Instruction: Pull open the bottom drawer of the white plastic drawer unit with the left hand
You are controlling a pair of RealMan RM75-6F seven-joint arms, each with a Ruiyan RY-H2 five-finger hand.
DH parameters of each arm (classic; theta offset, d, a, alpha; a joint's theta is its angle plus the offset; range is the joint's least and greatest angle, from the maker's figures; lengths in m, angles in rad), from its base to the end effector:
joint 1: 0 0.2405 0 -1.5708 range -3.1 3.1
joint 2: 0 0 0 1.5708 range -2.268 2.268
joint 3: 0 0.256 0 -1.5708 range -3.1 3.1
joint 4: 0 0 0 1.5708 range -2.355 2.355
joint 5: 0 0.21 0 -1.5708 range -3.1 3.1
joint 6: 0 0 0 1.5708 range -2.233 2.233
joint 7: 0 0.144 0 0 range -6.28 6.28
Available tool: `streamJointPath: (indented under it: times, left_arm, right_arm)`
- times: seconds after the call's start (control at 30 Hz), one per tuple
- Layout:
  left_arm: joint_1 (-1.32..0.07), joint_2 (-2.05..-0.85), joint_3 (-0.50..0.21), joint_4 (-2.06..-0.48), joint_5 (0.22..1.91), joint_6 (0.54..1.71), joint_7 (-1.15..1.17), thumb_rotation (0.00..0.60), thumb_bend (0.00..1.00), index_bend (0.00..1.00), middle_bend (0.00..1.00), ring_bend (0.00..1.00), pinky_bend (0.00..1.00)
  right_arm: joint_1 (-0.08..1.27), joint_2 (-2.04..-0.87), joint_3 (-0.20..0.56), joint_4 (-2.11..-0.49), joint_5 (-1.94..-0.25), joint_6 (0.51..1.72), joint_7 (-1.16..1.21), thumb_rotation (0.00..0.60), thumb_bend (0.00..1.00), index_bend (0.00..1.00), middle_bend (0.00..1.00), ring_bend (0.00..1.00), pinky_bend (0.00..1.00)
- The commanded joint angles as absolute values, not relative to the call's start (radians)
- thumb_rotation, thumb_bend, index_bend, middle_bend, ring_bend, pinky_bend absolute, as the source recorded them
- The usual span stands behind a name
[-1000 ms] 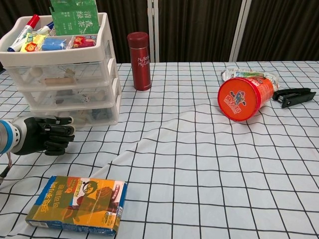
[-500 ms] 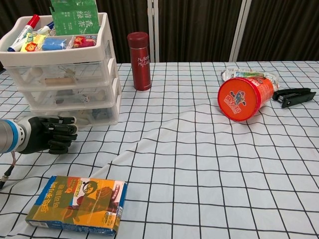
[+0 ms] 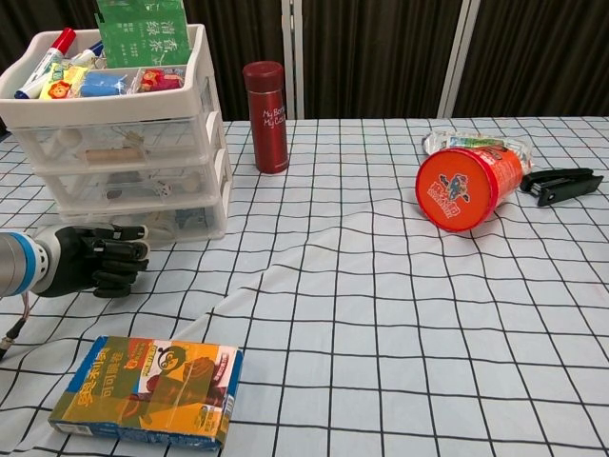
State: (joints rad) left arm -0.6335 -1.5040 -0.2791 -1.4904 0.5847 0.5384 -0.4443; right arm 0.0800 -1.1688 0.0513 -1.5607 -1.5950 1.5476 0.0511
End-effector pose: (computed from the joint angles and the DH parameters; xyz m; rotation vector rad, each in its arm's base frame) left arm -0.2165 0.3196 -0.0396 -0.9051 -2.3761 -0.9469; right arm -0.3015 -0.1793 0.1508 1.4095 -0.8600 1.0300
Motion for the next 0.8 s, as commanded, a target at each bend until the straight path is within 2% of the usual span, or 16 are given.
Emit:
streamJointPath:
  times: [0.03,0.8]
  left_arm:
    - [-0.632,-1.502,-0.277,-1.490,0.586,0.536,-0.444,0.600,0.88,0.16,1.00,0.99,0.89]
    - [-0.535,-1.451,-0.254,-1.535,0.753,0.530,-0.475,0.600,0.88,0.20,1.00,0.99,0.89]
  right_arm:
    - [0.080,-1.169,0.051,-1.561,-1.595,1.547,0.051,0.600,0.03,0.00,0.00,0.00,0.00]
    - [0.078,-1.160,0.057,-1.564,-1.584,1.549,0.071,0.600,0.03,0.00,0.00,0.00,0.00]
